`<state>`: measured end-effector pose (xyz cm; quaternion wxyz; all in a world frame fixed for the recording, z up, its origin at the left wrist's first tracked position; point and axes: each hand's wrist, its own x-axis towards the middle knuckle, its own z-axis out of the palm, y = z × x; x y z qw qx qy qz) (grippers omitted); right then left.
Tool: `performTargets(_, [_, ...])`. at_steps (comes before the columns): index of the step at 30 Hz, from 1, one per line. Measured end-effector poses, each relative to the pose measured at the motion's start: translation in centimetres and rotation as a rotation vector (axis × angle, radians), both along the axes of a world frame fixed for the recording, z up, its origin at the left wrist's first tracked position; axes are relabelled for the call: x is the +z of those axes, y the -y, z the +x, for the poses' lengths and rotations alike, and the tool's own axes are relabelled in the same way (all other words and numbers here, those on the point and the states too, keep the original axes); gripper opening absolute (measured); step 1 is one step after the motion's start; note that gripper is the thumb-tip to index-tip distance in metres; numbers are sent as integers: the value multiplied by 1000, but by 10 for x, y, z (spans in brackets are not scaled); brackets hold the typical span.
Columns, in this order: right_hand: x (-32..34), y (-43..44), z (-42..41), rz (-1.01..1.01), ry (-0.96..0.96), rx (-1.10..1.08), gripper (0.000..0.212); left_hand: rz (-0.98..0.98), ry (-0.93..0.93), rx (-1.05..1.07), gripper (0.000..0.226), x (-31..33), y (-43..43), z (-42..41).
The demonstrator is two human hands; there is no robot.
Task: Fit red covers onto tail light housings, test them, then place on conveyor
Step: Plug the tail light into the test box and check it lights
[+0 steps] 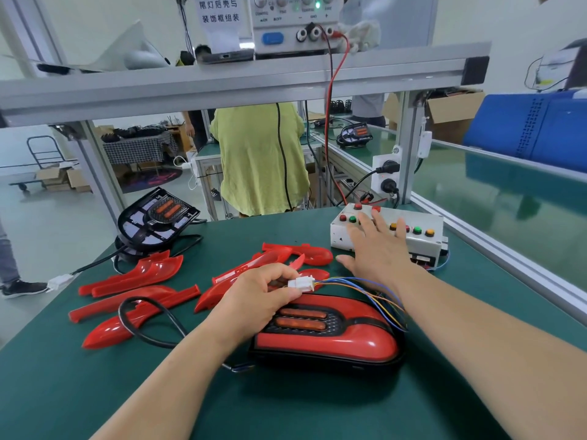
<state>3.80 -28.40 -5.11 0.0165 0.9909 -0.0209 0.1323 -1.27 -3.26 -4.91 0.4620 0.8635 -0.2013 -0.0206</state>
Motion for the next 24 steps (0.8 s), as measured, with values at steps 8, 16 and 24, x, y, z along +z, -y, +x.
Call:
performTargets(8, [0,17,-8,51,36,-174,67,14,9,5,38,-2,0,2])
performTargets(16, [1,21,-10,19,13,-163,71,21,8,2,15,1,-1,0])
performTargets(24, [8,18,-5,21,-24,-159,71,21,-4,-3,12,1,-1,-1])
